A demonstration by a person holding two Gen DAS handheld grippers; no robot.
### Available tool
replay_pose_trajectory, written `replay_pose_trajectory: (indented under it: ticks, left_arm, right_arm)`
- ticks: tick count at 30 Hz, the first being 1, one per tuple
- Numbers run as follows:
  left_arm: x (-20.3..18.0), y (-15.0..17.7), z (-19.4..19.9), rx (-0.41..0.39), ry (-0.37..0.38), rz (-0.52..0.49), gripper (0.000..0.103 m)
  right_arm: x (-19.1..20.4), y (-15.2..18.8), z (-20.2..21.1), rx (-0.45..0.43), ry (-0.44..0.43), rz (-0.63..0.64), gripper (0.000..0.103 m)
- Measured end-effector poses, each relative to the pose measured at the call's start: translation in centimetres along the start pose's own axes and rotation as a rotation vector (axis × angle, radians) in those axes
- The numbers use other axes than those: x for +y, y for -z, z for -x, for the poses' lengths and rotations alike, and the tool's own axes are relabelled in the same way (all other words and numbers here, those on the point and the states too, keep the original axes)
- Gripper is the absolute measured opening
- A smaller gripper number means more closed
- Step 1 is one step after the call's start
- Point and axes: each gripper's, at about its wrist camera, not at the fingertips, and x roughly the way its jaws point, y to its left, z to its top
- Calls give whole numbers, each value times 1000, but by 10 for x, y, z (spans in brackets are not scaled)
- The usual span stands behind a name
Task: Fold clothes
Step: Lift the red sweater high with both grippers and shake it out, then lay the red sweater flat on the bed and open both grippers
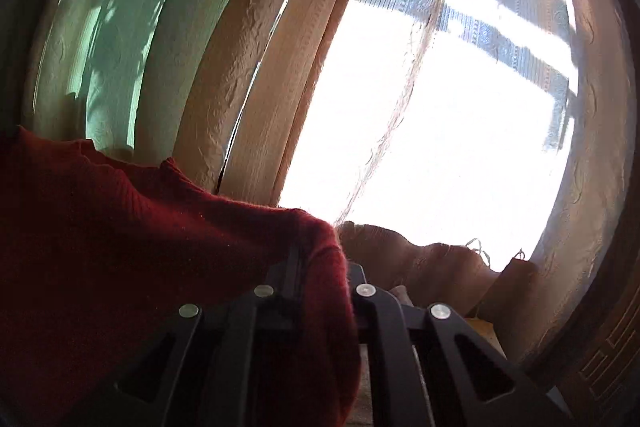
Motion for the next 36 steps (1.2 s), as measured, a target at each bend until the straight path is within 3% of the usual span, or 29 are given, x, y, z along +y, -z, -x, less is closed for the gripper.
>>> replay_pose_trajectory:
  ticks: [2, 3, 4, 7, 10, 13, 16, 20, 24, 28, 32, 36]
  left_arm:
    - [6, 24, -57, 129, -29, 16, 7]
    - [9, 37, -82, 188, -40, 25, 7]
    - [13, 46, -98, 224, -49, 35, 7]
    - [25, 60, -121, 276, -65, 61, 8]
    - [37, 60, -124, 311, -69, 81, 9]
    - [43, 58, -121, 334, -77, 76, 10]
    - [43, 52, -112, 352, -100, 45, 11]
    - [51, 42, -87, 336, -123, 64, 11]
    - [48, 49, -61, 320, -37, 78, 11]
    - [27, 79, -45, 370, 45, 54, 11]
    - [3, 117, -33, 441, 149, 47, 11]
    - [-27, 144, -18, 500, 258, 35, 11]
  right_arm:
    - [19, 27, -56, 170, -57, 46, 37]
    - [27, 41, -76, 235, -78, 63, 57]
    - [31, 53, -89, 271, -79, 77, 69]
    - [24, 68, -96, 273, -69, 52, 82]
    - [2, 67, -89, 257, -59, -22, 82]
    - [-12, 55, -72, 205, 12, -25, 83]
    - [-18, 39, -51, 164, 28, -5, 83]
    - [-20, 44, -22, 156, -39, 12, 83]
    - [-31, 61, 18, 160, -135, -40, 83]
    - [-45, 80, 61, 137, -235, -78, 83]
    - [-74, 108, 107, 142, -226, -95, 85]
    - [-113, 152, 140, 222, -227, -159, 84]
